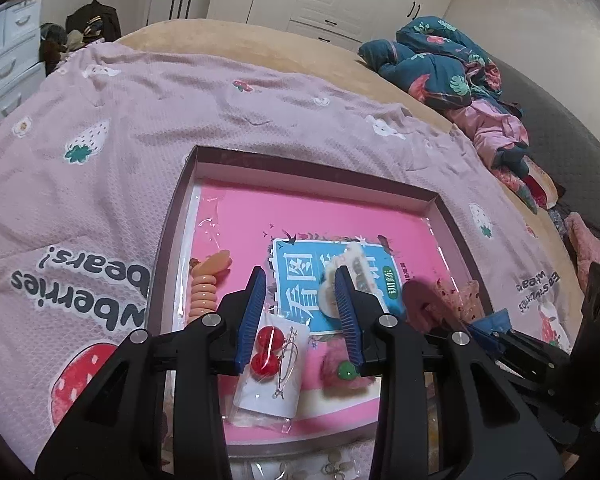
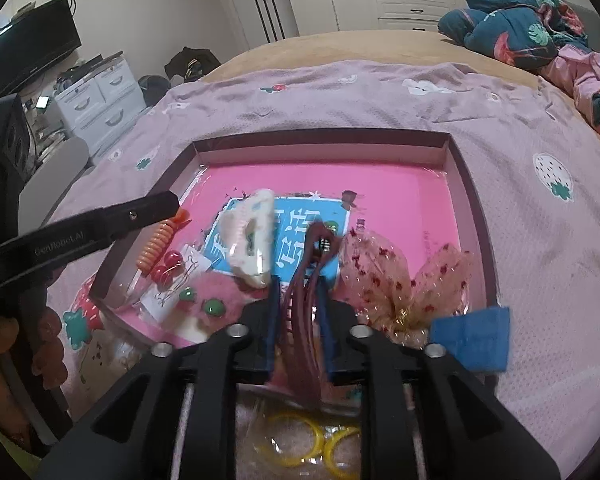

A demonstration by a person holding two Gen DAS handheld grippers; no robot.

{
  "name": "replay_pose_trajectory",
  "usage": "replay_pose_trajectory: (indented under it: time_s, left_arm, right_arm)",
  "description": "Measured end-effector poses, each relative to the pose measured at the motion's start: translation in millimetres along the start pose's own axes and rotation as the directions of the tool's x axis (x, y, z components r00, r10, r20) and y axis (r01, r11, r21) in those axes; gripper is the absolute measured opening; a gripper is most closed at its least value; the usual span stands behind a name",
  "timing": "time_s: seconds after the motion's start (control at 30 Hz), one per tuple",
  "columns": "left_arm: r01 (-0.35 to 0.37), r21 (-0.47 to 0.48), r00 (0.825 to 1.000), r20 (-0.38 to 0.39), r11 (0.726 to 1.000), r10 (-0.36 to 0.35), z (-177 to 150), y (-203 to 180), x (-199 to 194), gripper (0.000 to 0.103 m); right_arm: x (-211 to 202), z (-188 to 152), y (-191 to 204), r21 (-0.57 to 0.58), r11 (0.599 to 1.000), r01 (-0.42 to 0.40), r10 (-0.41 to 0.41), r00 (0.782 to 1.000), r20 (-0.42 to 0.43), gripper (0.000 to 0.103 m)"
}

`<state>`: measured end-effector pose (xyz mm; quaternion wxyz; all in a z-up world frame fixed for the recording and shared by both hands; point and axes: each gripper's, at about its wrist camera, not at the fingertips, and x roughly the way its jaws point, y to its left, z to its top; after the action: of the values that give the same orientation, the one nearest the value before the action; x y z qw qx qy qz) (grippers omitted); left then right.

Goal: Organize jewelry
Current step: 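Drop the cream claw clip in the tray with left tool while right tool drops red clip, then withdraw both tools and move them toward the earring card and bagged yellow bangles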

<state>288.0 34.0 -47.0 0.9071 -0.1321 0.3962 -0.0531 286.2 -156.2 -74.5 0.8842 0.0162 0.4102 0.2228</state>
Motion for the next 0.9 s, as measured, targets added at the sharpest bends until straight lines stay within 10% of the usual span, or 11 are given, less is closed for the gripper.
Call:
replay_pose_trajectory:
  time_s: [0.53,0.9]
  left_arm:
    - [-0.004,0.021,0.999,0.038,1.0,0.003,-6.3,-6.4,-37.0,0.037]
    - [-0.013,0.059,0.991,0.133,0.998,0.005,-12.8,-21.7,-94.9,0.075]
  right_arm:
    - [-80.8,-18.2,-3.6,0.007,1.0,0.028,-0.029,0.989,0.143,0.081]
    - [-130.2,-24.9,3.9,-0.031,0.997,0.075,-0.066,0.97,0.233,0.097]
